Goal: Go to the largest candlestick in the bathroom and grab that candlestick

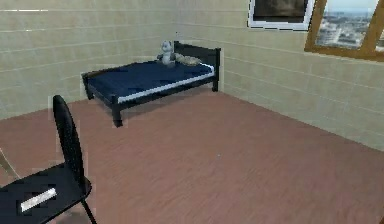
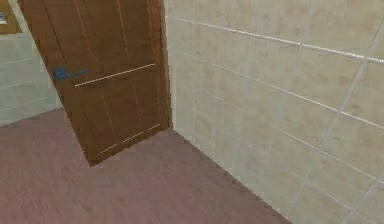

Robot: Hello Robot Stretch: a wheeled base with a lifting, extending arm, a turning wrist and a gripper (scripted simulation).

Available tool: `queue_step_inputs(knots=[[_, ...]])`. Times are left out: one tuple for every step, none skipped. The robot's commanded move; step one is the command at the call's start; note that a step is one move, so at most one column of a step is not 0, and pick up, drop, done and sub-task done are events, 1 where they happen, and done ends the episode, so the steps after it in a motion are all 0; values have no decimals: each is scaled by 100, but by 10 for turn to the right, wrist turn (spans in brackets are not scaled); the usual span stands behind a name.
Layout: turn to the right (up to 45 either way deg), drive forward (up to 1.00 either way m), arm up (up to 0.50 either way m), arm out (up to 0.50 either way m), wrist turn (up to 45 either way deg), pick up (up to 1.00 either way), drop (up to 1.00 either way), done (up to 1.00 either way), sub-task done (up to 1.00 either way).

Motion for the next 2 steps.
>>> queue_step_inputs(knots=[[0,100,0,0,0,0,0,0,0],[-180,0,0,0,0,0,0,0,0]])
